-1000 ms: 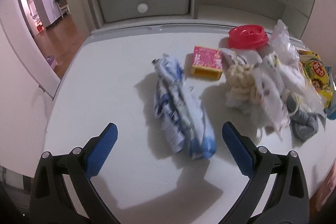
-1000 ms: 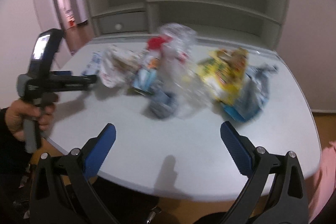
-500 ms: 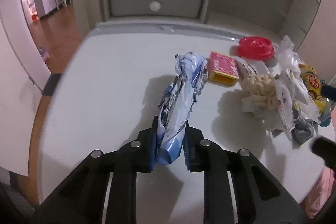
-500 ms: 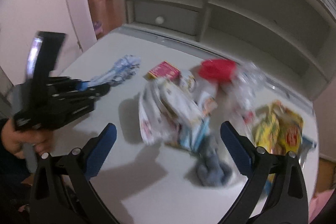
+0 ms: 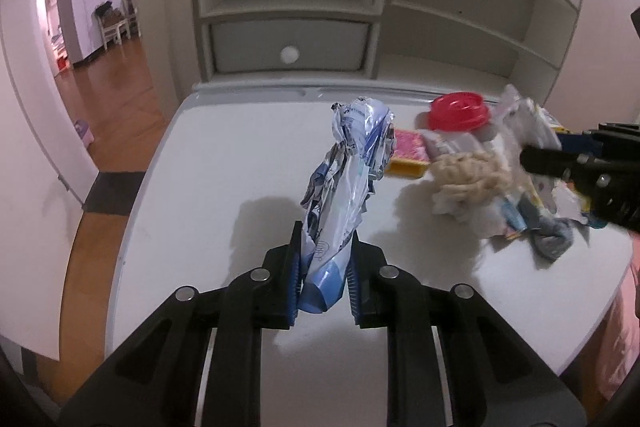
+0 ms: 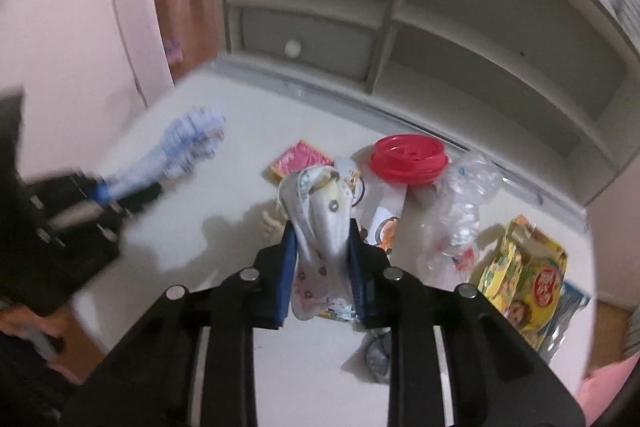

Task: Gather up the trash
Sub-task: 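Grasp the blue-white wrapper with the left tool while the right tool grasps the white cloth, then carry both items to the black bin and open both tools to drop them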

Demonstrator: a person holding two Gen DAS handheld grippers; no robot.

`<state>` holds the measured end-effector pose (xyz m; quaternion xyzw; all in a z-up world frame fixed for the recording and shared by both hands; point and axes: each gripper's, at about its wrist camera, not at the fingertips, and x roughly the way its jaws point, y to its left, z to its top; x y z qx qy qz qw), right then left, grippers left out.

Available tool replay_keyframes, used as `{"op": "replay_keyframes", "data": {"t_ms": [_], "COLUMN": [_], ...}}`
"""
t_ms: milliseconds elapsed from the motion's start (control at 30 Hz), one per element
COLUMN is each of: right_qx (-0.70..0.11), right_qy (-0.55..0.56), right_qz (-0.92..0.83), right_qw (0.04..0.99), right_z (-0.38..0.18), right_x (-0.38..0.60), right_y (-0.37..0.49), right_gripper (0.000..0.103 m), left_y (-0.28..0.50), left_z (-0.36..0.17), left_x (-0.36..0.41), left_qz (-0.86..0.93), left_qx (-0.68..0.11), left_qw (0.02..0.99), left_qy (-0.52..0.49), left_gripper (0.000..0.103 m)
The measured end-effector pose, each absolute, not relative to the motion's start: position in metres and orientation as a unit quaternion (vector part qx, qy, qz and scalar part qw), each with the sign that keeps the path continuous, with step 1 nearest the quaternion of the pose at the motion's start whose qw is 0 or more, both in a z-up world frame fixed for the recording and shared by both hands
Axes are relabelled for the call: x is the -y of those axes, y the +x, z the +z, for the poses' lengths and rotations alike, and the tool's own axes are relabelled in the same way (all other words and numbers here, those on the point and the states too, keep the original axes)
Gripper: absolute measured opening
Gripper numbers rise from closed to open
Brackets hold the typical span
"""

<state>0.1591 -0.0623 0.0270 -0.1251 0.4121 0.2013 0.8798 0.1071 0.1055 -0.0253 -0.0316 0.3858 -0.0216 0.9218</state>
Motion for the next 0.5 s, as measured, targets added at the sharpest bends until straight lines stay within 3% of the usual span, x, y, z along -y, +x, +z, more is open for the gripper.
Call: {"op": "replay_keyframes", "data": {"t_ms": [300, 500], "right_qx": [-0.385, -0.379], "right_qy": [0.012, 0.092], "right_qz": [0.117, -0.032], "right_qw": [0.915, 0.92], "right_z": [0.054, 0.031], "right_x": [0.207, 0.357], "right_y": [0.101, 0.003], "right_gripper": [0.024, 0.024], "left_y": [0.09, 0.051], "left_z": [0.008, 0.016], "left_x": [0.003, 0.152], "left_qz": [-0.137, -0.301], "left_qx": [-0.351, -0.329], "left_qw": [0.926, 0.893], "left_qy": [0.009, 0.062], "left_gripper": [0.018, 0.018]}}
